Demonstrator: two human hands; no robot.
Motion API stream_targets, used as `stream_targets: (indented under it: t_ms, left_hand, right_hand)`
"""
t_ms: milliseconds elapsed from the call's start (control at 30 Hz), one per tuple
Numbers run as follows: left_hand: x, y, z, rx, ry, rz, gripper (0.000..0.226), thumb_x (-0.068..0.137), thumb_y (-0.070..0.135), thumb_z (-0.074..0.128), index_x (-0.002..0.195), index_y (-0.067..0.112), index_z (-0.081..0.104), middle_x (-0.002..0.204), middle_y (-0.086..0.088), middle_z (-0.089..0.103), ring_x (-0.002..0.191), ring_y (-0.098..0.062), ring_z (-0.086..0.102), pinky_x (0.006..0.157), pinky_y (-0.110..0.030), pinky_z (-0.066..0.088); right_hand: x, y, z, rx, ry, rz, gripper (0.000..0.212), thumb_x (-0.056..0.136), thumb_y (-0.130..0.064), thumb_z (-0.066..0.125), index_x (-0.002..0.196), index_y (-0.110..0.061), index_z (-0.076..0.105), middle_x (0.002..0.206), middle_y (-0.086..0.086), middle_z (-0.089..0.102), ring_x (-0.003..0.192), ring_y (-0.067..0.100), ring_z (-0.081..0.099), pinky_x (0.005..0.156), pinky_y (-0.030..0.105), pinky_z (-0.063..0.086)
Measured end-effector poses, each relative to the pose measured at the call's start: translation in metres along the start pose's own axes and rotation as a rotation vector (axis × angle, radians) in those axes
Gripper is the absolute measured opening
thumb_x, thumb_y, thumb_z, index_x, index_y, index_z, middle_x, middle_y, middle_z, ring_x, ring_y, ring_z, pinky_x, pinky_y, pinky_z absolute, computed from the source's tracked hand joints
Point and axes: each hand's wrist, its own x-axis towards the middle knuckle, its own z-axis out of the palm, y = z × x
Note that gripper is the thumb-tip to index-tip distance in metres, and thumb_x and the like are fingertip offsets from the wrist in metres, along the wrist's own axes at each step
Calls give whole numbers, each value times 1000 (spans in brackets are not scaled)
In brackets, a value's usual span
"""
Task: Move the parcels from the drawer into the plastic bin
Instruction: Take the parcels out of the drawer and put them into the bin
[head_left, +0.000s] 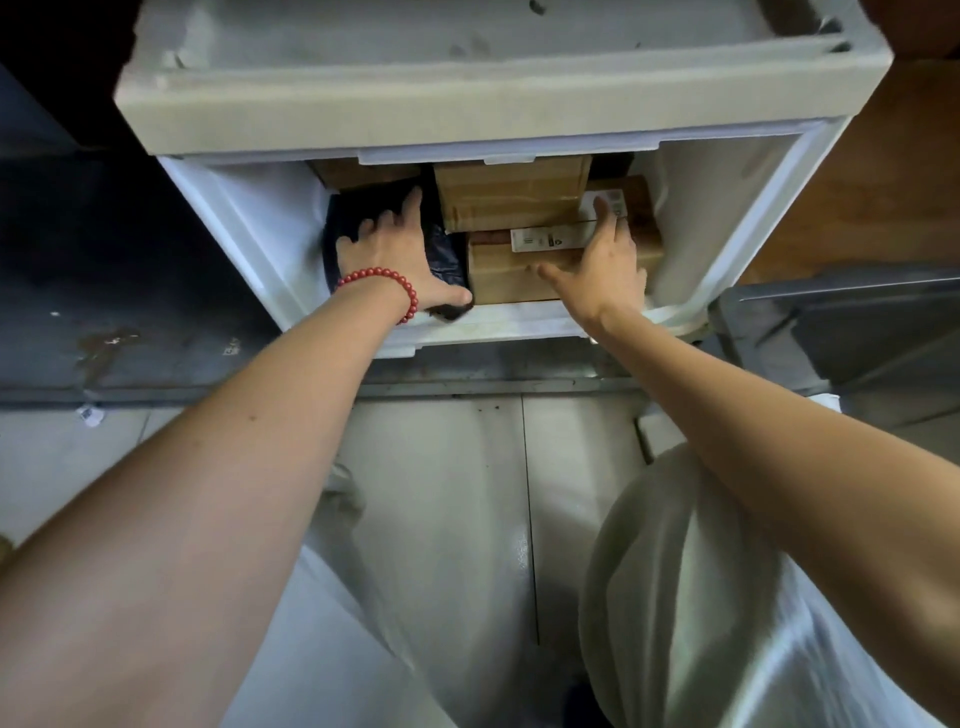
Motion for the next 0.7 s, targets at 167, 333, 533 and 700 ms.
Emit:
stream_targets:
  t_ms: [167, 333, 533, 700]
  left_hand:
    - [12, 8, 1, -185, 74, -20, 111, 64, 69, 70, 150, 27, 15, 151, -9, 30, 138, -32, 29, 105, -47, 32]
    - [7, 17, 14, -412, 105, -54, 107, 65, 70, 69, 148, 27, 20, 144, -1, 41, 132, -28, 38, 101, -47, 41]
    - [-17, 30, 21, -705, 163, -87, 104, 63, 65, 74, 145, 25, 25, 141, 0, 47, 128, -24, 45, 97, -44, 46]
    - [-52, 31, 30, -866, 188, -126, 87, 65, 52, 79, 131, 26, 30, 120, 0, 57, 109, -23, 57, 79, -27, 40]
  right_hand:
    - [6, 2, 7, -3, 51, 26, 91, 82, -57, 65, 153, -23, 19, 153, 7, 33, 139, 27, 30, 105, 48, 26]
    - [-1, 5, 6, 196, 44, 7, 83, 79, -55, 70, 145, -22, 31, 147, 2, 40, 136, 24, 34, 105, 46, 31]
    - [-26, 11, -6, 526, -22, 37, 62, 78, -40, 78, 118, -17, 37, 117, -3, 55, 103, 12, 53, 83, 17, 38]
    - [-51, 11, -23, 616, -50, 57, 77, 74, -33, 83, 127, -20, 30, 111, -3, 55, 95, 8, 57, 83, 9, 43]
